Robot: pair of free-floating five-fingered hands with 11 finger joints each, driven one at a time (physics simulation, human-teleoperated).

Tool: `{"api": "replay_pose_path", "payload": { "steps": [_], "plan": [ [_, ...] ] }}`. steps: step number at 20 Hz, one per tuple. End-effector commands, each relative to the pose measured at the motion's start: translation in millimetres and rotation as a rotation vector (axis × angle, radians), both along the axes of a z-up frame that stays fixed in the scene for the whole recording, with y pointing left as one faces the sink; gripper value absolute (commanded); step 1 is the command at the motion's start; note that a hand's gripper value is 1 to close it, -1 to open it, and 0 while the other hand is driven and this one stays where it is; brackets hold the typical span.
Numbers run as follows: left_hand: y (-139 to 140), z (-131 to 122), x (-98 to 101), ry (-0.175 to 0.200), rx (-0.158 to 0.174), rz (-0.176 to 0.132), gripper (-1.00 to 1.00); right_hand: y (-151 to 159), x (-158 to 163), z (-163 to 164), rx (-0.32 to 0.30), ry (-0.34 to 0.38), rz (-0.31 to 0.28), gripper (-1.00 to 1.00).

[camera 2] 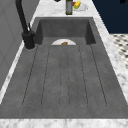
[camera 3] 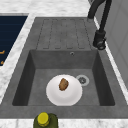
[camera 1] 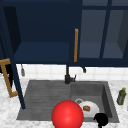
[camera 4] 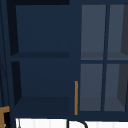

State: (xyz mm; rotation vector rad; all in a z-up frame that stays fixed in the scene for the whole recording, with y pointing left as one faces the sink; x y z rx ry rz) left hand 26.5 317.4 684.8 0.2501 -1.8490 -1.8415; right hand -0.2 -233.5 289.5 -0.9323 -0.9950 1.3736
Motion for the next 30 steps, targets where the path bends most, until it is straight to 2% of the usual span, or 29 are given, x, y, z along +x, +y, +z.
{"api": "replay_pose_path", "payload": {
  "steps": [1, 4, 8, 13, 15, 19, 25, 27, 30],
  "plan": [
    [-31, -16, 5.7, -0.020, 0.011, 0.000, -1.00, 0, 0, 0, 0.000, 0.000, 0.000, 0.00],
    [-46, -17, 12.8, -0.041, 0.014, 0.008, -1.00, 0, 0, 0, 0.000, 0.000, 0.000, 0.00],
    [-67, -22, 22.4, -0.073, 0.019, 0.044, -1.00, 0, 0, 0, 0.000, 0.000, 0.000, 0.00],
    [-93, -28, 44.4, -0.103, 0.029, 0.111, -1.00, 0, 0, 0, 0.000, 0.000, 0.000, 0.00],
    [-104, -35, 52.9, -0.104, 0.022, 0.142, -1.00, 0, 0, 0, 0.000, 0.000, 0.000, 0.00],
    [-125, -43, 68.5, -0.133, 0.030, 0.207, -1.00, 0, 0, 0, 0.000, 0.000, 0.000, 0.00],
    [-154, -55, 89.4, -0.160, 0.061, 0.299, -1.00, 0, 0, 0, 0.000, 0.000, 0.000, 0.00],
    [-165, -55, 98.3, -0.179, 0.047, 0.327, -1.00, 0, 0, 0, 0.000, 0.000, 0.000, 0.00],
    [-178, -59, 111.1, -0.200, 0.045, 0.371, -1.00, 0, 0, 0, 0.000, 0.000, 0.000, 0.00]
  ]
}}
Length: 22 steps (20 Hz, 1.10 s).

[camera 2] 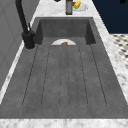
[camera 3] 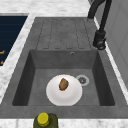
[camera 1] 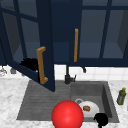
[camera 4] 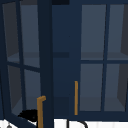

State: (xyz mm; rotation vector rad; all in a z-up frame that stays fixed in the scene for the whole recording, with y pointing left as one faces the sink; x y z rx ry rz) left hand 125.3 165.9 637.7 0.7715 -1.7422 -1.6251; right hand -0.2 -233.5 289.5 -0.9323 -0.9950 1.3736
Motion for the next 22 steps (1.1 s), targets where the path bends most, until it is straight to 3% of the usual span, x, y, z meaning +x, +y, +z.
{"api": "replay_pose_path", "payload": {
  "steps": [1, 3, 7, 22],
  "plan": [
    [-31, -13, 17.3, -0.009, 0.009, -0.001, -1.00, 0, 0, 0, 0.000, 0.000, 0.000, 0.00],
    [-40, -13, 27.4, -0.034, 0.003, 0.032, -1.00, 0, 0, 0, 0.000, 0.000, 0.000, 0.00],
    [-57, -17, 45.1, -0.048, 0.001, 0.073, -1.00, 0, 0, 0, 0.000, 0.000, 0.000, 0.00],
    [-100, -20, 138.9, -0.045, 0.002, 0.304, -1.00, 0, 0, 0, 0.000, 0.000, 0.000, 0.00]
  ]
}}
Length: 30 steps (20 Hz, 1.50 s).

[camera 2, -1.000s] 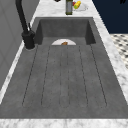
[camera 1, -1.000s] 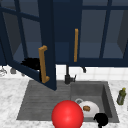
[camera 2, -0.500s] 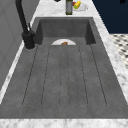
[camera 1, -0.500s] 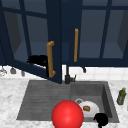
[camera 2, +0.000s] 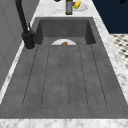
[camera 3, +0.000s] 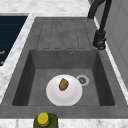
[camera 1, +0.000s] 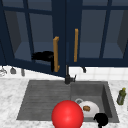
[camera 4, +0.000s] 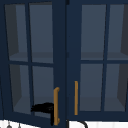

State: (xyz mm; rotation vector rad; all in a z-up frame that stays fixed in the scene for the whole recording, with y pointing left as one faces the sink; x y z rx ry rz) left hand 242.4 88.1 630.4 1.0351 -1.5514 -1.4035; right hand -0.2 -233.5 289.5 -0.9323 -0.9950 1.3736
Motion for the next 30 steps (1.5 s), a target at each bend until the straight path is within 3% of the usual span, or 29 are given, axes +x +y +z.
{"api": "replay_pose_path", "payload": {
  "steps": [1, 18, 19, 20, 21, 22, 23, 26, 30],
  "plan": [
    [-24, -13, 28.3, -0.002, 0.000, -0.001, -1.00, 0, 0, 0, 0.000, 0.000, 0.000, 0.00],
    [-43, -12, 139.0, -0.004, 0.002, 0.261, -1.00, 0, 0, 0, 0.000, 0.000, 0.000, 0.00],
    [-35, -12, 141.4, -0.009, -0.016, 0.276, -1.00, 0, 0, 0, 0.000, 0.000, 0.000, 0.00],
    [-29, -11, 128.4, -0.019, -0.031, 0.290, -1.00, 0, 0, 0, 0.000, 0.000, 0.000, 0.00],
    [-29, -10, 116.5, -0.014, -0.025, 0.330, -1.00, 0, 0, 0, 0.000, 0.000, 0.000, 0.00],
    [-17, -5, 104.0, -0.029, -0.050, 0.329, -1.00, 0, 0, 0, 0.000, 0.000, 0.000, 0.00],
    [-6, -4, 102.1, -0.026, -0.055, 0.313, -1.00, 0, 0, 0, 0.000, 0.000, 0.000, 0.00],
    [7, -11, 90.9, -0.023, -0.087, 0.306, -1.00, 0, 0, 0, 0.000, 0.000, 0.000, 0.00],
    [33, -21, 80.4, -0.030, -0.103, 0.294, -1.00, 0, 0, 0, 0.000, 0.000, 0.000, 0.00]
  ]
}}
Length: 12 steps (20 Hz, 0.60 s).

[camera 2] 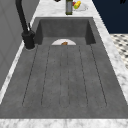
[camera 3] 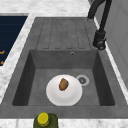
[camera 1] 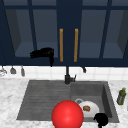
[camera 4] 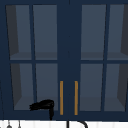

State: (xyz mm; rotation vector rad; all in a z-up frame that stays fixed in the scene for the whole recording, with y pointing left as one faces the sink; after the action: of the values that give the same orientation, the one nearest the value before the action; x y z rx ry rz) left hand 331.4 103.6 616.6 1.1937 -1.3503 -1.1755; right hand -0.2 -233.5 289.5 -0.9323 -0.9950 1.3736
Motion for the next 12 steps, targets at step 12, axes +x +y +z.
{"api": "replay_pose_path", "payload": {
  "steps": [12],
  "plan": [
    [35, -35, -47.9, -0.043, -0.015, -0.184, -1.00, 0, 0, 0, 0.000, 0.000, 0.000, 0.00]
  ]
}}
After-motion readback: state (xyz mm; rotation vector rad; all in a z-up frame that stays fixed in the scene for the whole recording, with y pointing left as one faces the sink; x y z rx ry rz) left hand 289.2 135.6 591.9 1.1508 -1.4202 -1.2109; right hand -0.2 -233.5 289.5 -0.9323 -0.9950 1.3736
